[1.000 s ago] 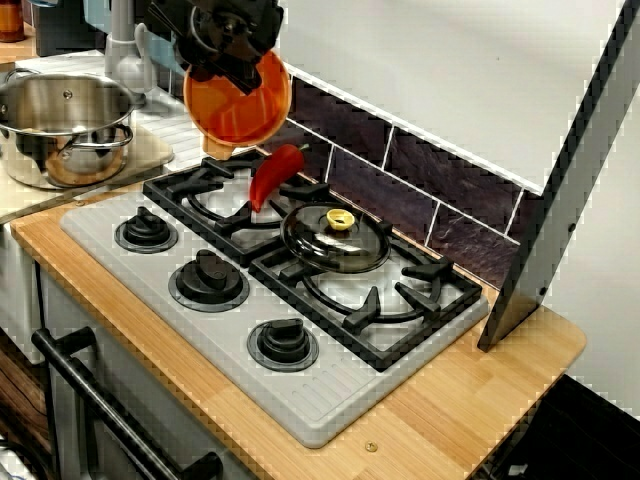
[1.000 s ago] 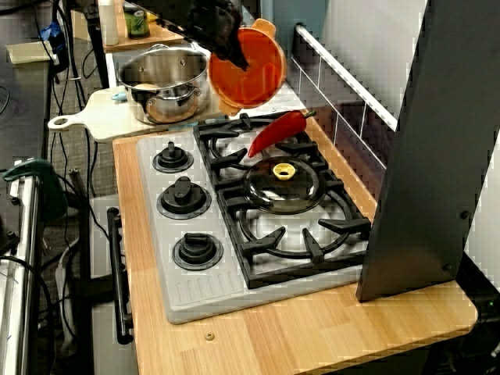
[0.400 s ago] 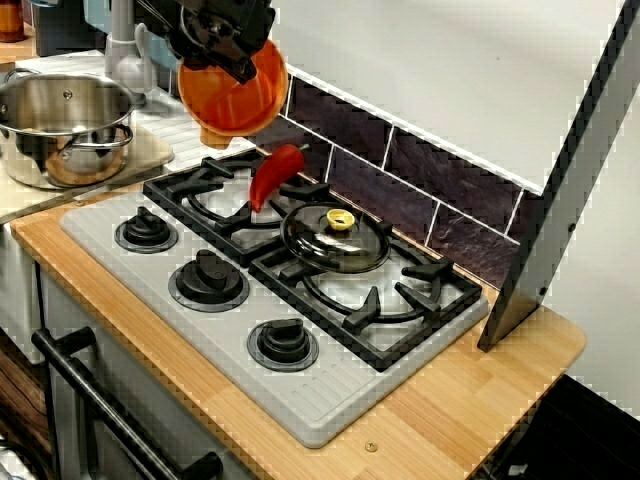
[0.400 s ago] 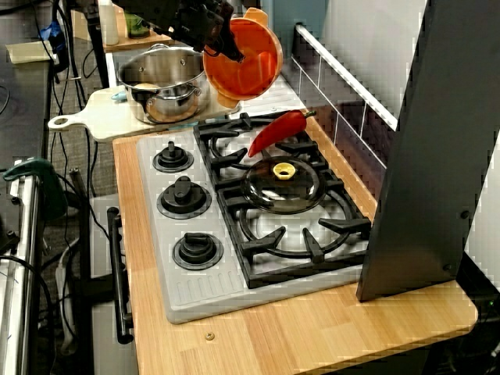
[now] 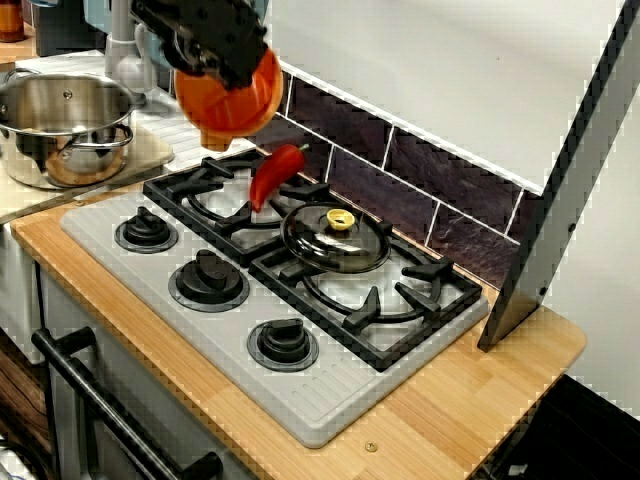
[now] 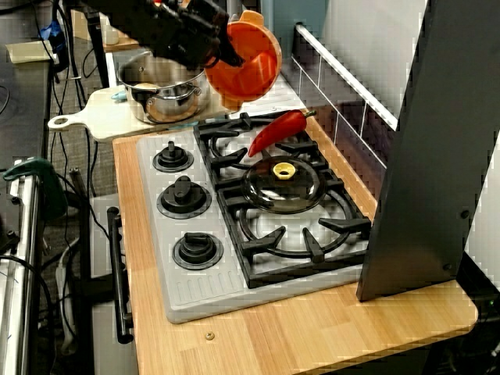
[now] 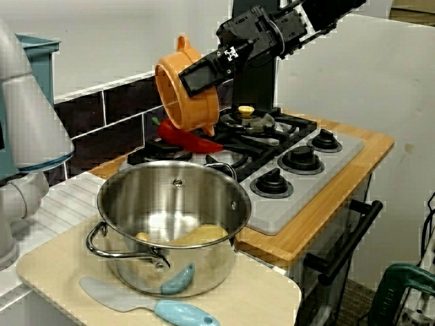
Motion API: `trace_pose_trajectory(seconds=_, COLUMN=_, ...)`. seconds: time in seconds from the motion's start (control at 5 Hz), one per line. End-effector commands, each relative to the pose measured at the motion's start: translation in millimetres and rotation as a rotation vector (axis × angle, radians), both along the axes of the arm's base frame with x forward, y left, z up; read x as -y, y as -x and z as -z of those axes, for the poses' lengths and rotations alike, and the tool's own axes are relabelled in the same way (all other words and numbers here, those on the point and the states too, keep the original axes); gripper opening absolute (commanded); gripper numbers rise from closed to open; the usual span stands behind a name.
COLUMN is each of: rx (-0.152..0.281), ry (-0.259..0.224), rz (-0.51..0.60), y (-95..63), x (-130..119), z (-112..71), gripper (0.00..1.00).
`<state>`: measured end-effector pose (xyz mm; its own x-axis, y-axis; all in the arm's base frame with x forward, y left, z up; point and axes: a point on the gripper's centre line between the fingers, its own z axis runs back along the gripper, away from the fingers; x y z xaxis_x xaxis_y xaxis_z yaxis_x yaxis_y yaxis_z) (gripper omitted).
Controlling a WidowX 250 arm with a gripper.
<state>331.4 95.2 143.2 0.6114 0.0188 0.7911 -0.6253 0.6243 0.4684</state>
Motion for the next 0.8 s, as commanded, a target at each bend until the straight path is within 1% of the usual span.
trace_pose_trajectory(seconds=0.0, rx=0.072, ry=-0.020, rz=-0.008, y=9.4, x=7, z=2.4, gripper=0.00)
trace_pose_trajectory(seconds=0.2, rx=0.092, ry=-0.033, rz=-0.013, y=13.1, x=12, z=-1.7, gripper=0.00)
trace_pose_trajectory(seconds=0.4, rx=0.121, ry=-0.028, rz=-0.013, y=9.9, x=12, z=-15.7, gripper=0.00)
trace_pose_trajectory(seconds=0.6, rx=0.140, ry=-0.025, rz=-0.021, y=5.5, x=12, z=-14.7, gripper=0.00)
